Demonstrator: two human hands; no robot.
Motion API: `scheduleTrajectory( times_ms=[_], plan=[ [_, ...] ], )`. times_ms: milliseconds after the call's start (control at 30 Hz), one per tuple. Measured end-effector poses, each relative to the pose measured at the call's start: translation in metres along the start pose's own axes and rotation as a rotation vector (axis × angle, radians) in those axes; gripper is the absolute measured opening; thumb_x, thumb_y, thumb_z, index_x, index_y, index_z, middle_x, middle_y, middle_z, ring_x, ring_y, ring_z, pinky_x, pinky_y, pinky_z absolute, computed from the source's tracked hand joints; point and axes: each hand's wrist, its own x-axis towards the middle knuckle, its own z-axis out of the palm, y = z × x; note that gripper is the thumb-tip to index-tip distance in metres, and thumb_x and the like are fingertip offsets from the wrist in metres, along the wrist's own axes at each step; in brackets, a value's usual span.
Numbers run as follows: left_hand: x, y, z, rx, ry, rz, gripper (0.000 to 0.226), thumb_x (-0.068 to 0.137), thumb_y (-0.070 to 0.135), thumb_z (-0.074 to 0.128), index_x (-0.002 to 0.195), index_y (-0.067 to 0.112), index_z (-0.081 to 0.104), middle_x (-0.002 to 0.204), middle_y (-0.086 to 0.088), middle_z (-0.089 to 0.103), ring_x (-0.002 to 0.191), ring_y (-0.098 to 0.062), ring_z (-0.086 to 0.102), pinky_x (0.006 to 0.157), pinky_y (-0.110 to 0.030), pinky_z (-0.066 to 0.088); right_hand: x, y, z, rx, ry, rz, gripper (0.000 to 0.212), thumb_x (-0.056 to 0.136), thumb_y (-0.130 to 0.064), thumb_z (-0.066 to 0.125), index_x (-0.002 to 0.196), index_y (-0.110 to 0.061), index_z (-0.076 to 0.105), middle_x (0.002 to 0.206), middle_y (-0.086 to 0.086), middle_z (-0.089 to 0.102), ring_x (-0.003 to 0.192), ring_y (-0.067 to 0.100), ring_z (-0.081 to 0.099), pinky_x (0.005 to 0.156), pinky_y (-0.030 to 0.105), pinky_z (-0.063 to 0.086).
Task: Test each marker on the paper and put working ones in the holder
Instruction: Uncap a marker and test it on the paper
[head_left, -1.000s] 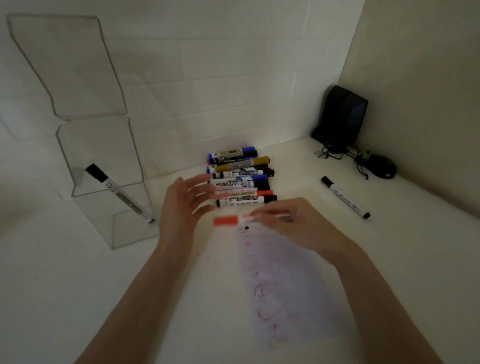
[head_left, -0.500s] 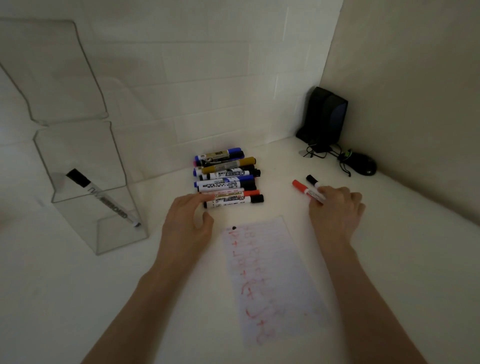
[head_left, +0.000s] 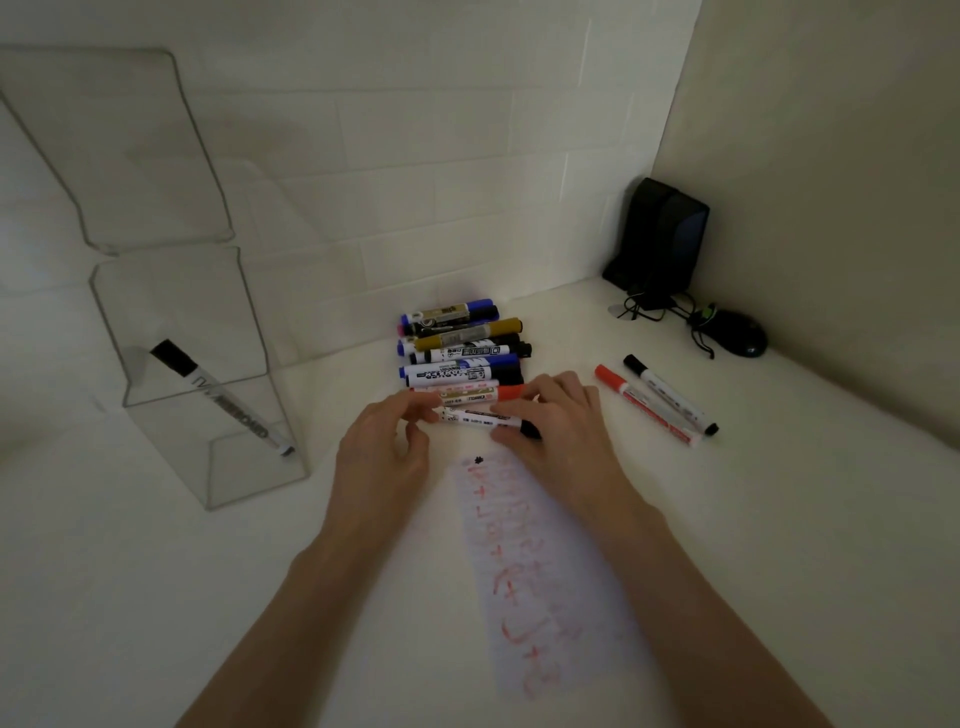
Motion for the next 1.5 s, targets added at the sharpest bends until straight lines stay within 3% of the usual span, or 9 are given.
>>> scheduleTrajectory(
  times_ms=[167, 333, 467, 633, 867, 1033, 1200, 1367, 1500],
  plan=[
    [-0.001, 0.001, -0.002, -0.058, 0.062, 0.057, 0.032, 0.090, 0.004, 0.056, 0.106, 0.029, 0.066, 0.099, 0.018, 0.065, 0.093, 0.000, 0.058, 0.075, -0.007, 0.038, 0.004, -0.009, -0.005, 0.043, 0.030, 0.055, 0.022, 0.093, -0.026, 0.073, 0.113, -0.016, 0.075, 0.093, -0.007, 0.054, 0.089, 0.015, 0.045, 0.078, 0.029, 0.030],
    [-0.005, 0.015, -0.006, -0.134, -0.097, 0.121, 0.023, 0.096, 0.043, 0.056, 0.117, 0.037, 0.064, 0.102, 0.022, 0.065, 0.094, 0.001, 0.059, 0.071, -0.009, 0.040, 0.003, -0.037, -0.029, 0.857, -0.167, 0.450, 0.014, 0.101, -0.027, 0.064, 0.112, -0.019, 0.063, 0.095, -0.005, 0.075, 0.076, 0.002, 0.069, 0.071, 0.020, 0.055],
    [-0.008, 0.012, 0.001, -0.021, -0.237, 0.263, 0.025, 0.098, 0.042, 0.054, 0.120, 0.035, 0.062, 0.098, 0.031, 0.062, 0.089, 0.013, 0.057, 0.077, -0.003, 0.038, -0.001, -0.054, -0.032, 1.045, -0.144, 0.522, 0.010, 0.098, -0.013, 0.065, 0.103, -0.005, 0.069, 0.079, 0.005, 0.074, 0.057, 0.003, 0.064, 0.055, 0.014, 0.049],
    [-0.008, 0.004, 0.005, 0.116, -0.309, 0.274, 0.026, 0.103, 0.043, 0.040, 0.113, 0.029, 0.060, 0.091, 0.019, 0.059, 0.077, -0.001, 0.054, 0.068, -0.013, 0.038, -0.002, -0.053, -0.022, 1.003, -0.006, 0.585, 0.041, 0.103, -0.034, 0.059, 0.085, 0.001, 0.070, 0.062, 0.006, 0.066, 0.052, 0.013, 0.052, 0.049, 0.020, 0.042],
    [-0.014, 0.009, 0.001, 0.115, -0.353, 0.315, 0.049, 0.099, 0.056, 0.011, 0.090, 0.024, 0.047, 0.068, 0.012, 0.049, 0.059, -0.006, 0.048, 0.060, -0.026, 0.036, 0.001, -0.049, -0.036, 1.058, -0.046, 0.551, 0.037, 0.105, -0.028, 0.056, 0.076, -0.008, 0.064, 0.059, 0.006, 0.060, 0.054, 0.015, 0.047, 0.053, 0.023, 0.040],
    [-0.015, 0.018, 0.003, -0.054, -0.403, 0.249, 0.033, 0.104, 0.045, 0.023, 0.079, 0.034, 0.041, 0.065, 0.011, 0.048, 0.061, -0.009, 0.046, 0.060, -0.018, 0.032, 0.002, -0.049, -0.045, 1.052, -0.058, 0.530, 0.041, 0.105, -0.027, 0.055, 0.066, -0.020, 0.059, 0.055, -0.003, 0.053, 0.056, 0.015, 0.045, 0.063, 0.032, 0.042],
    [-0.014, 0.005, -0.018, -0.209, -0.360, 0.134, 0.038, 0.109, 0.035, 0.028, 0.076, 0.028, 0.046, 0.064, 0.017, 0.046, 0.060, -0.005, 0.042, 0.060, -0.016, 0.032, 0.007, -0.009, -0.064, 1.185, 0.258, 0.669, 0.032, 0.106, -0.021, 0.052, 0.077, -0.011, 0.062, 0.056, -0.003, 0.048, 0.048, 0.006, 0.037, 0.048, 0.020, 0.034],
    [-0.011, -0.008, -0.015, -0.134, -0.248, 0.094, 0.021, 0.108, 0.024, 0.036, 0.112, 0.029, 0.057, 0.077, 0.021, 0.053, 0.070, -0.001, 0.052, 0.063, -0.013, 0.035, -0.001, -0.017, -0.047, 1.071, 0.112, 0.652, 0.026, 0.103, -0.027, 0.060, 0.095, -0.006, 0.074, 0.073, 0.011, 0.074, 0.057, 0.013, 0.060, 0.047, 0.022, 0.043],
    [-0.013, -0.005, -0.015, 0.043, -0.308, 0.077, 0.007, 0.101, 0.037, 0.049, 0.107, 0.036, 0.051, 0.081, 0.020, 0.051, 0.073, -0.003, 0.050, 0.068, -0.020, 0.038, -0.001, -0.024, -0.042, 1.008, 0.092, 0.667, 0.021, 0.090, -0.029, 0.078, 0.087, -0.010, 0.073, 0.071, 0.006, 0.074, 0.057, 0.012, 0.061, 0.047, 0.021, 0.043]
  ],
)
